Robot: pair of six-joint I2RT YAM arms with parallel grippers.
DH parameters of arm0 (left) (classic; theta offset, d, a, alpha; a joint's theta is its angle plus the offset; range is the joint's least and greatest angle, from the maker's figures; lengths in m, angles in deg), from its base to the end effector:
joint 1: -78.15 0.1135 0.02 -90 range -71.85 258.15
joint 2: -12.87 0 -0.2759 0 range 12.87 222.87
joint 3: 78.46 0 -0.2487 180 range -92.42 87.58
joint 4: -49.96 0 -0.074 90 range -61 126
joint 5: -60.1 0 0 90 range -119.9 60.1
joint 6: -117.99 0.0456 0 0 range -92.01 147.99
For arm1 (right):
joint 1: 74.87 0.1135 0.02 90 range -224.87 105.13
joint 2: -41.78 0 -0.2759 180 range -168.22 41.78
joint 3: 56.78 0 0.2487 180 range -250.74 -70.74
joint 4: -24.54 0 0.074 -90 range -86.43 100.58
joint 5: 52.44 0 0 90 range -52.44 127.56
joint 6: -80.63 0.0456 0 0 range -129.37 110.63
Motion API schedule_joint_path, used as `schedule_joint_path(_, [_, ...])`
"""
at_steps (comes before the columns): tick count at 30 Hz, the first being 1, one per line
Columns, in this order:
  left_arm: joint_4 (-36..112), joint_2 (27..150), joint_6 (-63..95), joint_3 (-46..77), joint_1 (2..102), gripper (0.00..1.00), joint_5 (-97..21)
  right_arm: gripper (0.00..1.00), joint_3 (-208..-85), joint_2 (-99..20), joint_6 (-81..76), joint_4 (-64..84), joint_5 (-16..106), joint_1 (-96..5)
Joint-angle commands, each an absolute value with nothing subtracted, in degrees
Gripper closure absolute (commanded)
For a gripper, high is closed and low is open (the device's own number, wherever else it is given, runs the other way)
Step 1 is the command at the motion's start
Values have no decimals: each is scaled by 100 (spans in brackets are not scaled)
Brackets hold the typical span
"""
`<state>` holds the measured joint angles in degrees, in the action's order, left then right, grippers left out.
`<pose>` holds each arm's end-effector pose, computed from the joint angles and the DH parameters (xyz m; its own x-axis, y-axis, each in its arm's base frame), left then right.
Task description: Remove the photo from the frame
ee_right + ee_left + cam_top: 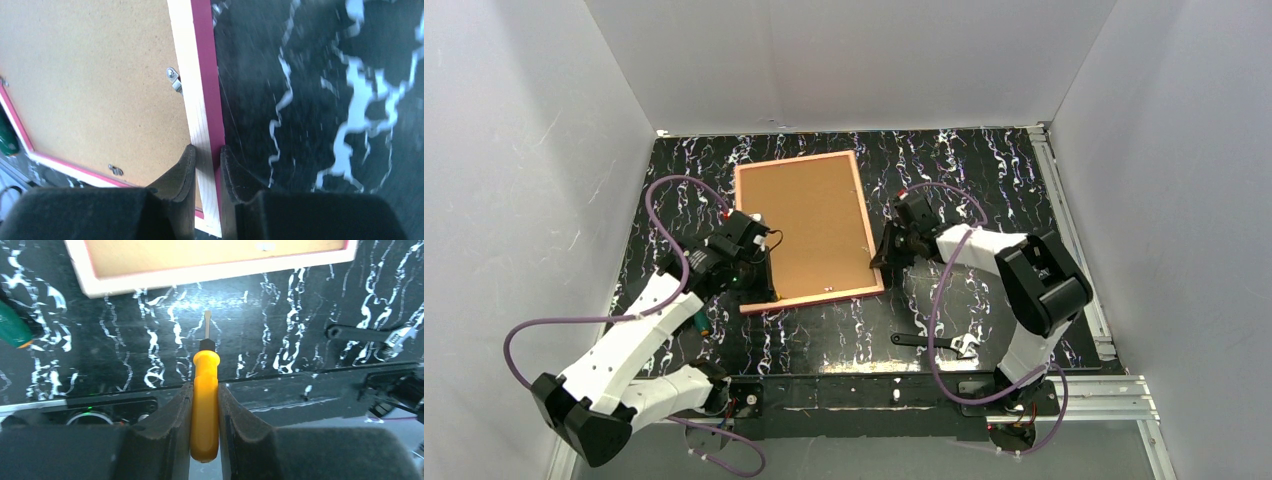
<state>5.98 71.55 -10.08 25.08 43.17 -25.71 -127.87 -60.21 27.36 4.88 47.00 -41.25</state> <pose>0.1827 -0.1237 0.3724 -0.6042 -0.3278 -0.7263 0.1848 0.8290 -0.5279 0.3009 0.2090 0.1638 -0.8940 0.1141 -0.4334 -0.1227 0.8679 0.4814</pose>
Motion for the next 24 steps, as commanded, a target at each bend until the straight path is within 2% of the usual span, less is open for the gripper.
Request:
schedule_joint_path(1, [670,7509,-1402,2587,4322,100,-3315,99,-12030,-5892,4211,241,4328,-3674])
schedule_joint_path(7, [1368,8124,-1624,2622,4313,100,-3957,97,-12293,-5880,4581,86,4157,-2729])
schedule_joint_path(9, [1504,8373,-1551,2498,4315,100,-4064,91,-12213,-5780,4600,80,4139,-2698])
schedule_joint_path(12, [1650,8677,-1326,2325,4316,100,-4065,75,-12083,-5528,4382,4,4050,-2710])
schedule_joint_path(15, [1871,9011,-1049,2170,4310,100,-4109,63,-11989,-5180,4199,-78,4047,-2727])
schedule_joint_path(24, [2648,9911,-1068,1837,4233,100,-4370,47,-11720,-4323,4037,-72,4260,-3105])
